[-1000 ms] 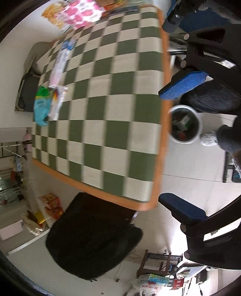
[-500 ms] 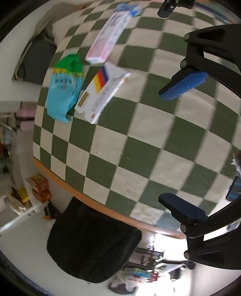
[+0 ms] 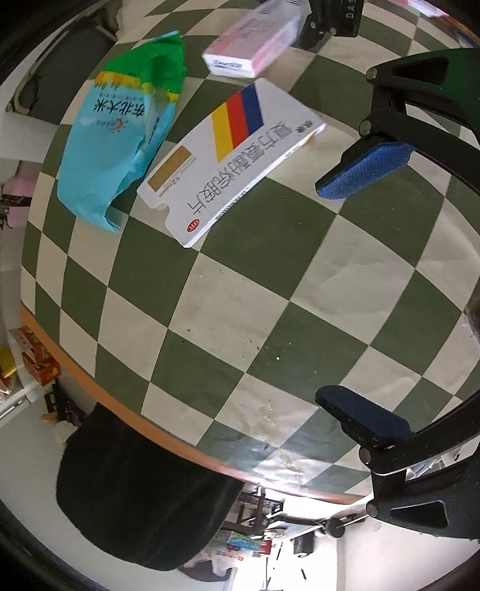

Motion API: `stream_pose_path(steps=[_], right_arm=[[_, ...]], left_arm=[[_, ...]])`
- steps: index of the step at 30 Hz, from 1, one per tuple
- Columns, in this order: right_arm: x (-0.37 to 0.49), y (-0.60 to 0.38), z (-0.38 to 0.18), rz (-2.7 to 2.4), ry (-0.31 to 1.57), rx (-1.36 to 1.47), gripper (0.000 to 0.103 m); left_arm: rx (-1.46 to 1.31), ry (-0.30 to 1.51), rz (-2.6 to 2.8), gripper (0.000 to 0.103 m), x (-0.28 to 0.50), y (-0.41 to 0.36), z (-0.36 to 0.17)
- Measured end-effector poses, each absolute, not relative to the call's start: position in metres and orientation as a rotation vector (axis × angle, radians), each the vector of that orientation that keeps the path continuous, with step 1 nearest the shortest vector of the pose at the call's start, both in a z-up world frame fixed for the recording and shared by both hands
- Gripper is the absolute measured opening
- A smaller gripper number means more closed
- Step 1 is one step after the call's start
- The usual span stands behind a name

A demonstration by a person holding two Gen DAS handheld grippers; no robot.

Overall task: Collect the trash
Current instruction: 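Grasp the white medicine box with the left tool while the right tool grasps the Doctor toothpaste box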

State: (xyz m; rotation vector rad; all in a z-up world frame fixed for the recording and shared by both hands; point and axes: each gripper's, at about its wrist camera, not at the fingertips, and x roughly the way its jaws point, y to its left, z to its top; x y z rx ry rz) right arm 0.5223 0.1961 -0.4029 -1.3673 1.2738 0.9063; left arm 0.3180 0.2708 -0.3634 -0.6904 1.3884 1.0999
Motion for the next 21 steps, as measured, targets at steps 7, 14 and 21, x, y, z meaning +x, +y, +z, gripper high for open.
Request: stream_pose_path(steps=[7, 14, 21], right_arm=[[0.569, 0.161, -0.39, 0.668, 1.566, -0.873, 0.067], [0.614, 0.103, -0.377, 0.324, 1.602, -0.348, 0.063], [0.634, 0.109, -0.386, 0.317, 1.622, -0.363, 0.066]], left_arm=[[-0.821, 1.363, 1.062, 0.103, 0.337, 0.291, -0.369], [-1.09, 1.35, 1.005, 0.102, 0.379, 0.324, -0.393], [-1.258, 1.365, 1.06, 0.099, 0.396, 0.348, -0.423]])
